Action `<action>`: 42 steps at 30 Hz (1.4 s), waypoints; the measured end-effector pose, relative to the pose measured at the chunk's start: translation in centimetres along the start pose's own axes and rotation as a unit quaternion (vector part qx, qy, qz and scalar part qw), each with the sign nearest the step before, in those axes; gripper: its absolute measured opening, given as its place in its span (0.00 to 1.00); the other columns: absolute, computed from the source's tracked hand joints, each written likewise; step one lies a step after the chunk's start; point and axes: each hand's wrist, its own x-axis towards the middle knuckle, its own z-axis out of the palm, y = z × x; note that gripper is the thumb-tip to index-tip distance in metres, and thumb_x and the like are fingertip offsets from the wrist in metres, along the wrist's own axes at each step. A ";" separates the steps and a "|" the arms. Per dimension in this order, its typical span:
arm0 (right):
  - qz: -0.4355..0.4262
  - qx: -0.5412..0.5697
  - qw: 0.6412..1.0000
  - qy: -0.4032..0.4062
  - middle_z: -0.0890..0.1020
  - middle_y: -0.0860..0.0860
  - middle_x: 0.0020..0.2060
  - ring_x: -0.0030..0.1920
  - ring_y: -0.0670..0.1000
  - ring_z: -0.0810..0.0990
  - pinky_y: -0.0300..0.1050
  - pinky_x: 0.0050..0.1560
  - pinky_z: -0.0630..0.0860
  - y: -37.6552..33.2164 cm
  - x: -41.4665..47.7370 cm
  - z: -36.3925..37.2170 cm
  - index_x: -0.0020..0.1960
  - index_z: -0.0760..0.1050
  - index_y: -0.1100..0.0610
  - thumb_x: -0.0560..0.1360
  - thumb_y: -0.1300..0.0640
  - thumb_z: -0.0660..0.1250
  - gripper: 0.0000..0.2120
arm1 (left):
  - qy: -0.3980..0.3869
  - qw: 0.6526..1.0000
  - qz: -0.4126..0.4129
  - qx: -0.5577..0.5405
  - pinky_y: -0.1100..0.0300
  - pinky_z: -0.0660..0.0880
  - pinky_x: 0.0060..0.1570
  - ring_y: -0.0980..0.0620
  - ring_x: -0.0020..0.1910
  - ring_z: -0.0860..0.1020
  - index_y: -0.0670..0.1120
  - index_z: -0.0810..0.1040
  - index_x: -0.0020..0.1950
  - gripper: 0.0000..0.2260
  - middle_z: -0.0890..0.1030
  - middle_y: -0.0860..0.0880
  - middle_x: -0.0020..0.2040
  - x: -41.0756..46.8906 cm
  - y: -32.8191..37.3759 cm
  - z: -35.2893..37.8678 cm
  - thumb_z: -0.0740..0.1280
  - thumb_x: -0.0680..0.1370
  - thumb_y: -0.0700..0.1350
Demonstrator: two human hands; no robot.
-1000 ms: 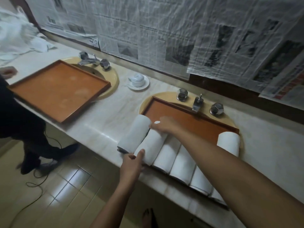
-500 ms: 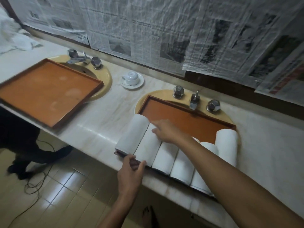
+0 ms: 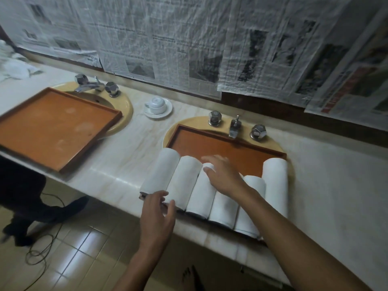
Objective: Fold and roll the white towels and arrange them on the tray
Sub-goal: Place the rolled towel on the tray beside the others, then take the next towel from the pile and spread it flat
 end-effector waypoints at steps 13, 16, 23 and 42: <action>0.144 0.080 0.966 0.201 0.80 0.43 0.61 0.62 0.44 0.76 0.40 0.62 0.72 12.8 -19.1 -8.1 0.64 0.80 0.49 0.81 0.57 0.67 0.13 | -0.119 0.974 0.194 -0.007 0.61 0.67 0.54 0.54 0.58 0.75 0.50 0.80 0.56 0.07 0.79 0.53 0.56 -0.9 11.3 8.5 0.71 0.78 0.42; 0.168 0.108 0.946 0.255 0.80 0.39 0.59 0.62 0.41 0.76 0.42 0.65 0.73 17.2 -23.8 -10.0 0.63 0.80 0.46 0.81 0.56 0.68 0.12 | -0.167 0.957 0.237 -0.013 0.60 0.70 0.55 0.54 0.58 0.75 0.51 0.80 0.56 0.08 0.79 0.54 0.56 -2.8 15.1 12.5 0.72 0.79 0.43; 0.249 0.101 0.905 0.328 0.79 0.38 0.57 0.58 0.39 0.75 0.36 0.60 0.70 28.3 -34.3 -15.5 0.62 0.80 0.47 0.81 0.57 0.68 0.12 | -0.256 0.915 0.311 -0.036 0.55 0.74 0.55 0.52 0.55 0.77 0.51 0.81 0.55 0.08 0.80 0.54 0.54 -10.7 25.0 23.3 0.72 0.78 0.41; 0.439 0.019 0.823 0.360 0.84 0.57 0.53 0.55 0.61 0.82 0.50 0.52 0.77 56.6 -46.9 -20.5 0.60 0.79 0.57 0.77 0.66 0.66 0.13 | -0.434 0.867 0.246 -0.004 0.69 0.74 0.46 0.61 0.45 0.82 0.55 0.82 0.46 0.06 0.84 0.58 0.42 -24.8 37.6 40.7 0.71 0.76 0.43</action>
